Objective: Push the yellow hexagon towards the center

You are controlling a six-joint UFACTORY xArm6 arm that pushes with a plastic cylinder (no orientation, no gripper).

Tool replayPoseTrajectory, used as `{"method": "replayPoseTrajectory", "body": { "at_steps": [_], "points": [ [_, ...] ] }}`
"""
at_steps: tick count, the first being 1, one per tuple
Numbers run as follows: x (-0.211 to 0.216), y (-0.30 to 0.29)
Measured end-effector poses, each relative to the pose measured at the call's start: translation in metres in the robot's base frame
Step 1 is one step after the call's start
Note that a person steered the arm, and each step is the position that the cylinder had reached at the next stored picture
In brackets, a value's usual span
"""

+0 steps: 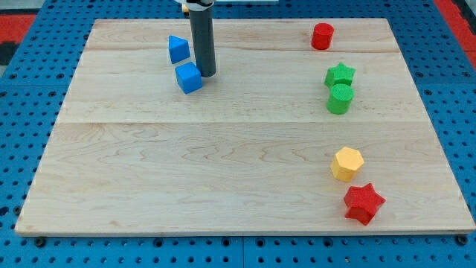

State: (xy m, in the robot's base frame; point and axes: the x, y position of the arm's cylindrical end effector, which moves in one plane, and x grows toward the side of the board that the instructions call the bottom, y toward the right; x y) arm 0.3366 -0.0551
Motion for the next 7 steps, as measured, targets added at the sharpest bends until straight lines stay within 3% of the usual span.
{"method": "replayPoseTrajectory", "body": {
  "at_steps": [5, 7],
  "points": [
    [0.014, -0.017],
    [0.102, 0.043]
  ]
}}
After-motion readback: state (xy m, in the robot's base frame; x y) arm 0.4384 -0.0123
